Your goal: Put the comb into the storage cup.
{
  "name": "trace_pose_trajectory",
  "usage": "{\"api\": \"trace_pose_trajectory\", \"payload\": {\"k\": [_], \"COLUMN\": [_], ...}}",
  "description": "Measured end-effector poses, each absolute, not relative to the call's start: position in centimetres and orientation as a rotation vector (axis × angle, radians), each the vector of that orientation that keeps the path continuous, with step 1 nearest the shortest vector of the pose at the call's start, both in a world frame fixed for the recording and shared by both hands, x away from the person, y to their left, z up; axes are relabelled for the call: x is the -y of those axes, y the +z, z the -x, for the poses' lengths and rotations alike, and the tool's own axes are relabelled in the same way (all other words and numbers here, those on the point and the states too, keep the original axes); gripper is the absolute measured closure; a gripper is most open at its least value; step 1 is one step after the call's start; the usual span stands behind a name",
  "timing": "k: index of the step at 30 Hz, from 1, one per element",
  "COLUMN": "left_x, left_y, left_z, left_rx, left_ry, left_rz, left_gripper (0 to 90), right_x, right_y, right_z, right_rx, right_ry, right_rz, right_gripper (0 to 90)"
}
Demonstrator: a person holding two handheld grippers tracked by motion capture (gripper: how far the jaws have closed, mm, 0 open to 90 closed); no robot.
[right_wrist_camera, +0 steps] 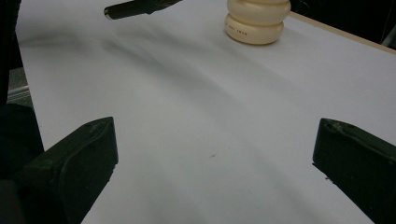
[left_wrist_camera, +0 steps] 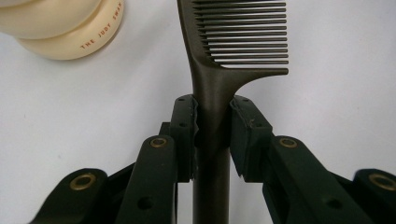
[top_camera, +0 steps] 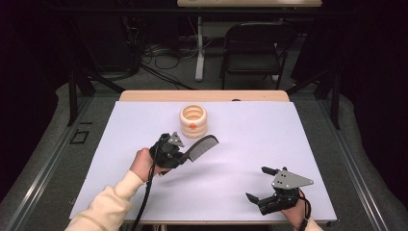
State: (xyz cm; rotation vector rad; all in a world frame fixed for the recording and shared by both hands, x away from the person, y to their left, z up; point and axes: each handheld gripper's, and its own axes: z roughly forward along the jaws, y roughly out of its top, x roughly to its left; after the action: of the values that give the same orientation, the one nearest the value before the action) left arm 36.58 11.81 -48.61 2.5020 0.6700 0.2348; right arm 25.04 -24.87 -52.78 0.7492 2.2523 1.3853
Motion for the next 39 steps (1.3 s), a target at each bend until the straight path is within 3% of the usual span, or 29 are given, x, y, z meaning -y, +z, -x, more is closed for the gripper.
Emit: {"api": "trace_pose_trajectory", "payload": {"k": [39], "left_x": [-14.8], "left_y": [-49.0], "left_z": [-35.9], "left_rx": [-0.757], "left_ry": [0.328], "left_rz": [-2.305], "left_gripper": [72.2], "right_x": [25.0], "right_y": [-52.8], "right_z": [-25.1], "right_rx": [-2.248], "right_ry": [1.383], "right_rz": [-0.759], "right_gripper": [0.0]}}
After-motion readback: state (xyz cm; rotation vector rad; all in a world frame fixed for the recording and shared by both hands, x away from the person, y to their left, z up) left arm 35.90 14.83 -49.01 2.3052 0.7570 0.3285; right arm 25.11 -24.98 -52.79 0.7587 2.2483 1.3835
